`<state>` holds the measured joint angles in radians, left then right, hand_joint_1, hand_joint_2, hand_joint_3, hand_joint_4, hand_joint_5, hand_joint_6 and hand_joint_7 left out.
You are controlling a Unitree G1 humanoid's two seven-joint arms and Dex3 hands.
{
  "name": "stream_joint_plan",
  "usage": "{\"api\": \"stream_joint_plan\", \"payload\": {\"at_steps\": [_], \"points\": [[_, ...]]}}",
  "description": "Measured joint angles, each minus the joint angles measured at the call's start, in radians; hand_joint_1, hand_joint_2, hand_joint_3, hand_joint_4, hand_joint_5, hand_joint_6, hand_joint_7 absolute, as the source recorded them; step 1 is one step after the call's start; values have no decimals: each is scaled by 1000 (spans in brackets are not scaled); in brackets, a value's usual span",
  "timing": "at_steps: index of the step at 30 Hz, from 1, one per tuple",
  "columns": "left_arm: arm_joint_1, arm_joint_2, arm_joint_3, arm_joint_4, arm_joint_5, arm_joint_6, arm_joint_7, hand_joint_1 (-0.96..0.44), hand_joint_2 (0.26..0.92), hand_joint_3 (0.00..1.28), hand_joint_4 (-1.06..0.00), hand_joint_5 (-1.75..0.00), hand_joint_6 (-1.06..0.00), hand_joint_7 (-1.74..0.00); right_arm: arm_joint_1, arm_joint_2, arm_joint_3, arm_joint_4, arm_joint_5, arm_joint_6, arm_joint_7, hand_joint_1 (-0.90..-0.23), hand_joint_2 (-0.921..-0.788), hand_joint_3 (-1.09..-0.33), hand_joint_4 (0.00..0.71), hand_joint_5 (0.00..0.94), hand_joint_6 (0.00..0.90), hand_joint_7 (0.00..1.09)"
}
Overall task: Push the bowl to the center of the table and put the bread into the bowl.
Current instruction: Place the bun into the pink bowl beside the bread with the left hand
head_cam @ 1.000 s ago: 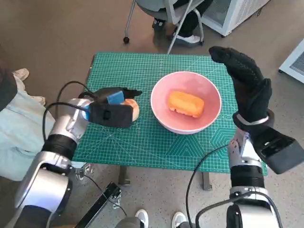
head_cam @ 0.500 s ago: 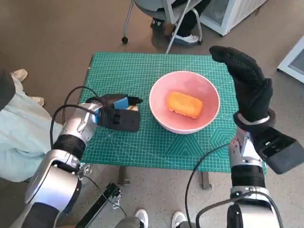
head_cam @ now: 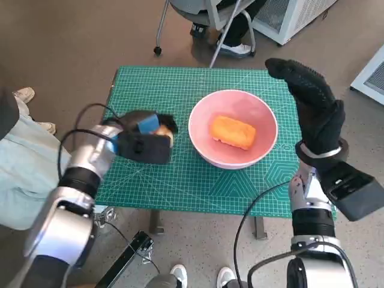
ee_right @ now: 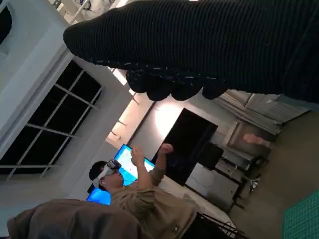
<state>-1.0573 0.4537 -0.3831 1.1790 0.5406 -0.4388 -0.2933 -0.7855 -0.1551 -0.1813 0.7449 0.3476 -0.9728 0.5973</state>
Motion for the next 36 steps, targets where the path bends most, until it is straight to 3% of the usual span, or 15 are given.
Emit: {"api": "stream_joint_plan", "payload": {"at_steps": [13, 20, 26, 28, 30, 31, 33, 36], "points": [[-54, 41, 139, -240, -149, -110, -14, 2, 918, 106, -623, -1148, -617, -1274, -5, 1, 4, 5, -1, -3, 0, -632, -921, -726, 328, 1, 17, 837], [-72, 13, 159, -381, -178, -84, -37, 2, 920, 104, -576, -1183, -662, -1236, -5, 1, 4, 3, -1, -2, 0, -633, -921, -726, 326, 0, 15, 841], [-81, -38, 148, -398, -189, -80, -75, 1, 920, 120, -541, -1209, -660, -1246, -5, 1, 5, -3, -1, -1, -1, -631, -921, -726, 325, 0, 15, 843], [-82, -59, 143, -380, -199, -91, -99, 1, 921, 148, -523, -1250, -609, -1273, -4, 1, 5, -5, -1, -1, -1, -631, -921, -725, 325, 0, 15, 843], [-83, -78, 138, -363, -207, -96, -122, 0, 921, 261, -418, -1381, -458, -1402, -4, 2, 5, -8, -1, -1, -1, -632, -921, -725, 325, 0, 15, 843], [-83, -86, 134, -355, -207, -96, -133, -16, 896, 266, -357, -1275, -390, -1314, -4, 2, 5, -9, -1, -1, -1, -632, -921, -724, 325, 0, 15, 842], [-84, -103, 119, -333, -205, -92, -158, -64, 837, 261, -249, -812, -239, -989, -2, 1, 5, -13, -1, -1, -1, -632, -921, -724, 326, 0, 16, 842], [-84, -116, 95, -316, -191, -79, -188, -103, 819, 202, -184, -383, -119, -772, 3, 1, 5, -20, -1, -1, -1, -634, -921, -723, 326, 0, 16, 840]]}}
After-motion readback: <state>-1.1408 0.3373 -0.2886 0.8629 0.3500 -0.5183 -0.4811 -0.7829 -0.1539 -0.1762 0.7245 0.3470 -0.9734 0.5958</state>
